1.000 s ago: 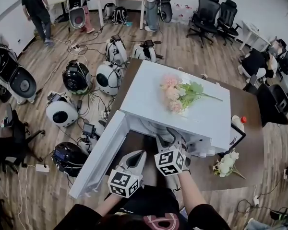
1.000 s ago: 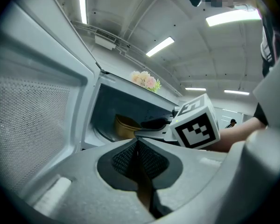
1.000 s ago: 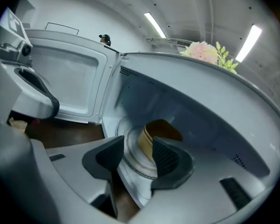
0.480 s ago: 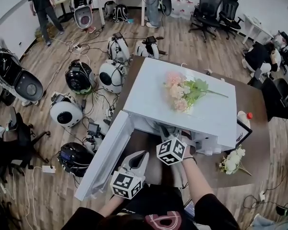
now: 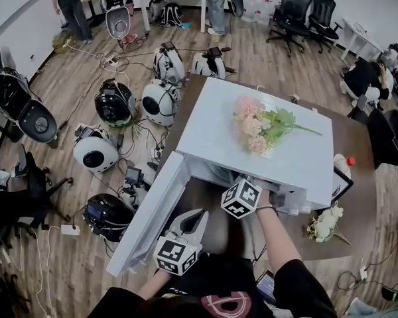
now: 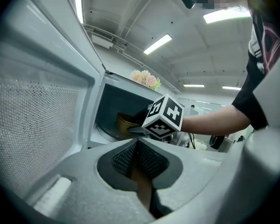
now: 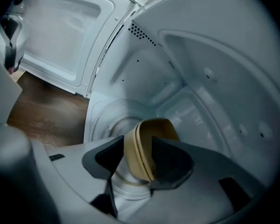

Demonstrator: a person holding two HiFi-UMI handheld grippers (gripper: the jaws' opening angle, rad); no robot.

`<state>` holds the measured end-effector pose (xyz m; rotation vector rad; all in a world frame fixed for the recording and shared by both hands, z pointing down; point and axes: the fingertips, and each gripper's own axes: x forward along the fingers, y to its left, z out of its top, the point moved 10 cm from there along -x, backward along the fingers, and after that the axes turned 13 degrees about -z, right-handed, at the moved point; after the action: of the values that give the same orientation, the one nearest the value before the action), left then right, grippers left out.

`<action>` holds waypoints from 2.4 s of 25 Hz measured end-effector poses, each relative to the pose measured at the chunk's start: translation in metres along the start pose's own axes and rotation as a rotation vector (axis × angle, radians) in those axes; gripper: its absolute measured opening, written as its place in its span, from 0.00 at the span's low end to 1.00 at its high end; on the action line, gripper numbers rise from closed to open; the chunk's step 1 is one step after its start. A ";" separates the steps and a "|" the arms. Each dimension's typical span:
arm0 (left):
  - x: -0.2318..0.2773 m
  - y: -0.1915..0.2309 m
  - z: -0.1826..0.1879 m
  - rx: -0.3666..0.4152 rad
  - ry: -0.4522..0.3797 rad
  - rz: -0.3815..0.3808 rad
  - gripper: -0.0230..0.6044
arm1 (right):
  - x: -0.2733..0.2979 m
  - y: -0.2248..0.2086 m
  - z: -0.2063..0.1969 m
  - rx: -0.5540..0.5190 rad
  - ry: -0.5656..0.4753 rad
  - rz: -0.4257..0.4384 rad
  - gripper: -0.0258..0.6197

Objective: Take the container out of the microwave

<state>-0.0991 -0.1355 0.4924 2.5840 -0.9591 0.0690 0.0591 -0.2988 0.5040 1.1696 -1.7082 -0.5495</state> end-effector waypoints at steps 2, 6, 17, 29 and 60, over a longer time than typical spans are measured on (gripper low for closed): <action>-0.001 0.000 0.000 -0.002 -0.006 -0.007 0.05 | 0.003 0.000 -0.001 -0.006 0.006 0.009 0.34; -0.003 0.001 0.000 -0.007 -0.006 -0.011 0.05 | 0.009 0.002 -0.002 -0.049 0.031 0.031 0.34; 0.001 0.002 0.001 -0.004 -0.014 -0.047 0.05 | 0.024 0.001 -0.004 -0.104 0.045 0.081 0.29; 0.003 0.005 -0.001 -0.019 -0.013 -0.059 0.05 | 0.026 0.005 -0.003 -0.194 0.033 0.087 0.20; 0.000 0.005 0.001 -0.013 0.013 -0.050 0.05 | 0.004 0.011 0.002 -0.225 0.038 0.179 0.07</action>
<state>-0.1024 -0.1388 0.4929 2.5904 -0.8876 0.0651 0.0521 -0.2981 0.5133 0.8537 -1.6509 -0.5876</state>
